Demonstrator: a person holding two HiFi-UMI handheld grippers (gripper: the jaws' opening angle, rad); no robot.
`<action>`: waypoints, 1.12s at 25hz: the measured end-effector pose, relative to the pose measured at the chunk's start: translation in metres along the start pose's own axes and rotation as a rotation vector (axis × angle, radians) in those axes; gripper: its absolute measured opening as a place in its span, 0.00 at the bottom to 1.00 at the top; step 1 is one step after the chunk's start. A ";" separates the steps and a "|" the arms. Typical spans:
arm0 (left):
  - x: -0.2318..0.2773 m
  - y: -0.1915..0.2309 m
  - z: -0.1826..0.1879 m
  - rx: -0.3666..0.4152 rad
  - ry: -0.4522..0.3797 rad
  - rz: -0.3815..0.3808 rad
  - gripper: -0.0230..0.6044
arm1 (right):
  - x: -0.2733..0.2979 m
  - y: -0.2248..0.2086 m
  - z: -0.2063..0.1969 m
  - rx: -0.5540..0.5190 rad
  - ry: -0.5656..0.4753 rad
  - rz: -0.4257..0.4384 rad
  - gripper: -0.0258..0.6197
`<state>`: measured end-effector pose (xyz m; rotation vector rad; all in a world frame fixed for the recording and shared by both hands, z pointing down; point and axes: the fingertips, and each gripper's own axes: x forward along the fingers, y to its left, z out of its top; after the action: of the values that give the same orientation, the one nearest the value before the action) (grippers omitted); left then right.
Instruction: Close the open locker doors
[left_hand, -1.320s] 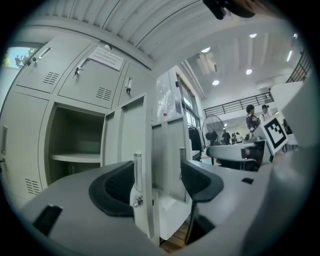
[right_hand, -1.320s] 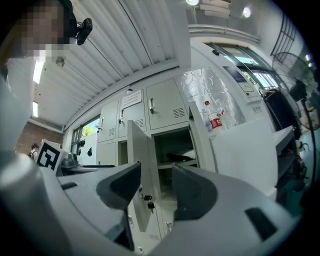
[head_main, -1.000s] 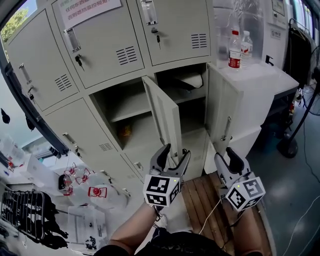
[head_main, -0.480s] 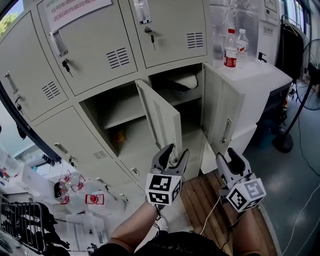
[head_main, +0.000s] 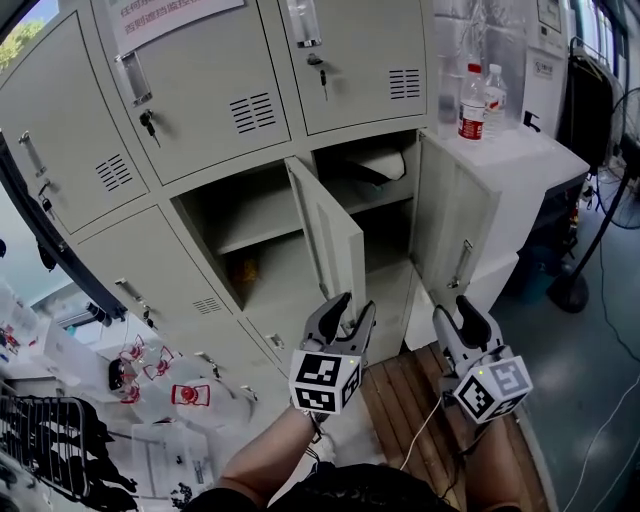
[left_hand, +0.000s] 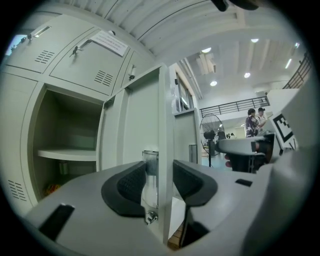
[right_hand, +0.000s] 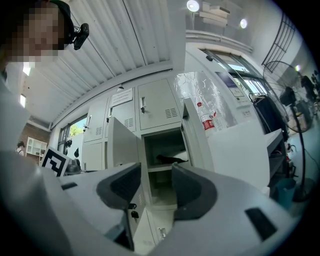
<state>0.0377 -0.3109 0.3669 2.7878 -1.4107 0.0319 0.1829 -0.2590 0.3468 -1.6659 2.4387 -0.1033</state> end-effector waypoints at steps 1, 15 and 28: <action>-0.003 0.002 0.000 0.000 -0.001 0.006 0.31 | 0.002 0.002 -0.001 0.001 0.002 0.007 0.32; -0.066 0.053 0.001 -0.002 -0.033 0.184 0.19 | 0.034 0.052 -0.016 0.025 0.031 0.142 0.32; -0.099 0.104 0.000 -0.007 -0.041 0.296 0.18 | 0.068 0.085 -0.021 0.032 0.037 0.214 0.32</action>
<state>-0.1052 -0.2929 0.3645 2.5624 -1.8153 -0.0270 0.0767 -0.2917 0.3462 -1.3919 2.6096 -0.1437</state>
